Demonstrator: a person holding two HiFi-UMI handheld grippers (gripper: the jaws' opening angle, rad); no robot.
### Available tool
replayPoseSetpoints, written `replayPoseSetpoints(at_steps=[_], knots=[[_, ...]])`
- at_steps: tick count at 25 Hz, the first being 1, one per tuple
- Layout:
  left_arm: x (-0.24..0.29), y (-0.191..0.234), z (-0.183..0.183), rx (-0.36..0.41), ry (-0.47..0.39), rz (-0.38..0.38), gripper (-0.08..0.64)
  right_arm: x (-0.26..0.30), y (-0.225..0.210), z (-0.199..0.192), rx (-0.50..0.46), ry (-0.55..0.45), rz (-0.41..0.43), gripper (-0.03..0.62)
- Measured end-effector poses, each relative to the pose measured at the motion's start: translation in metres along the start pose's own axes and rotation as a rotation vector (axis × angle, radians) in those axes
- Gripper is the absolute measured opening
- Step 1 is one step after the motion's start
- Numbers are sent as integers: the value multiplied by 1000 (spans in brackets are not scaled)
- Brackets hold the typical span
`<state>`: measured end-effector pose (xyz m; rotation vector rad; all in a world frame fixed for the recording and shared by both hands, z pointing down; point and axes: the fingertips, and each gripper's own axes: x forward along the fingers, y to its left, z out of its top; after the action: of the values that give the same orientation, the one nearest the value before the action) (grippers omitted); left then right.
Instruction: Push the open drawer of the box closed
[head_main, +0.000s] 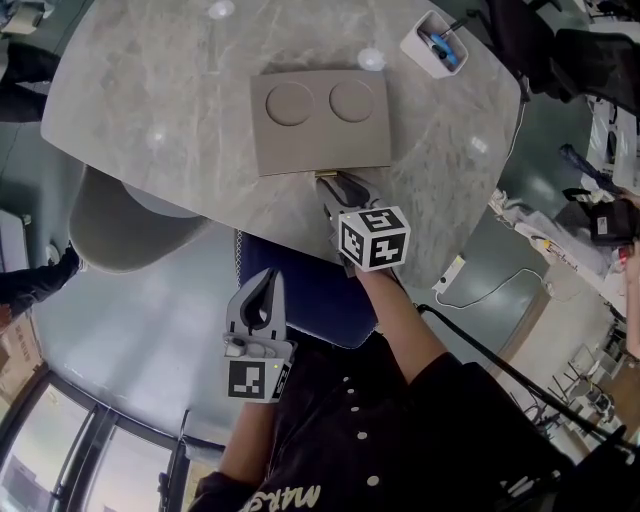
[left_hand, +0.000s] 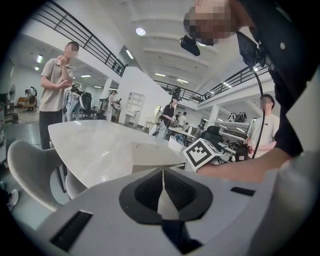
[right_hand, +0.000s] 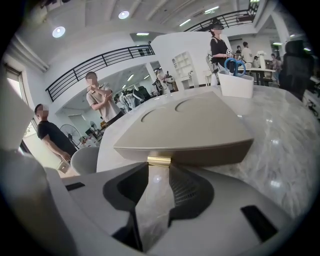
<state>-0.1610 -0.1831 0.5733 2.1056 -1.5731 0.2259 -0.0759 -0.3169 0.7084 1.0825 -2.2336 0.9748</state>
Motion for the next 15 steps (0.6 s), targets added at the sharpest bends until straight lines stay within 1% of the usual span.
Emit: replayPoseSetpoints(at_steps=[11, 15], knots=[[-2, 1, 0, 4, -6, 2, 18, 4, 0, 0, -10, 10, 8, 130], [-2, -4, 7, 16, -28, -4, 18, -6, -1, 4, -40, 7, 6, 122]])
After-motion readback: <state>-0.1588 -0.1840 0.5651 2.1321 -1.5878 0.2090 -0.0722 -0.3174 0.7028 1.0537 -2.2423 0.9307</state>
